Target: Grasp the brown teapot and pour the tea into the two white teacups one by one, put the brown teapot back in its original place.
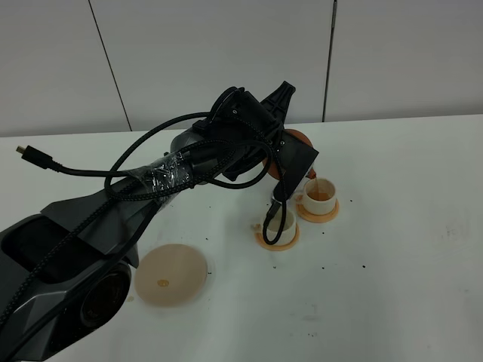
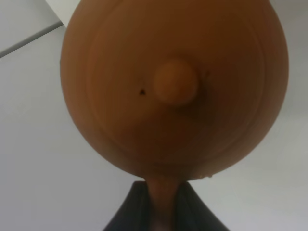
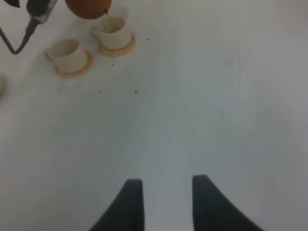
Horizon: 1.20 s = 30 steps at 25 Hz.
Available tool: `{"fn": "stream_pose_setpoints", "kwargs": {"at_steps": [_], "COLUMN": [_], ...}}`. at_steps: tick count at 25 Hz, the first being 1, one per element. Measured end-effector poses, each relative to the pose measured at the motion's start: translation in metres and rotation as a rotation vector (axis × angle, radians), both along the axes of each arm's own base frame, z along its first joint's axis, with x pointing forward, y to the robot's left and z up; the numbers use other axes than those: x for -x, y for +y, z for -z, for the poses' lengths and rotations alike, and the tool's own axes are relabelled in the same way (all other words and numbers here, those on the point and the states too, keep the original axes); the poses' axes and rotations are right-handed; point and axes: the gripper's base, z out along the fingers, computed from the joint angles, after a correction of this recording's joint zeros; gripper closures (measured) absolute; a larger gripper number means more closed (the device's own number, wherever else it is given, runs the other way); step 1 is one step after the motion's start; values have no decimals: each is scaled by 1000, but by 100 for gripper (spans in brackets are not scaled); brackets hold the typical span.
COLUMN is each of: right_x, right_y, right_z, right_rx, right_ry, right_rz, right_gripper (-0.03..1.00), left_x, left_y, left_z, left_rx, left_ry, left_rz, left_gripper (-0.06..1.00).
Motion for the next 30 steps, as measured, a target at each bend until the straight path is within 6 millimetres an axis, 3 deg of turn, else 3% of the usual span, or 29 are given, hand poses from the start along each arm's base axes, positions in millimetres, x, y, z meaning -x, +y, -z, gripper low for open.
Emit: {"fn": "stream_pose_setpoints", "kwargs": {"at_steps": [30], "right_x": [0], "right_y": [0], "right_z": [0], "right_rx": [0], "right_ry": [0], "right_rz": [0], "right_gripper": [72], "left_x": [-1], "left_y": [-2], "left_z": [-1], "left_rx": [-57], "left_ry": [-27], "left_rz": [87], "left_gripper": [77]}}
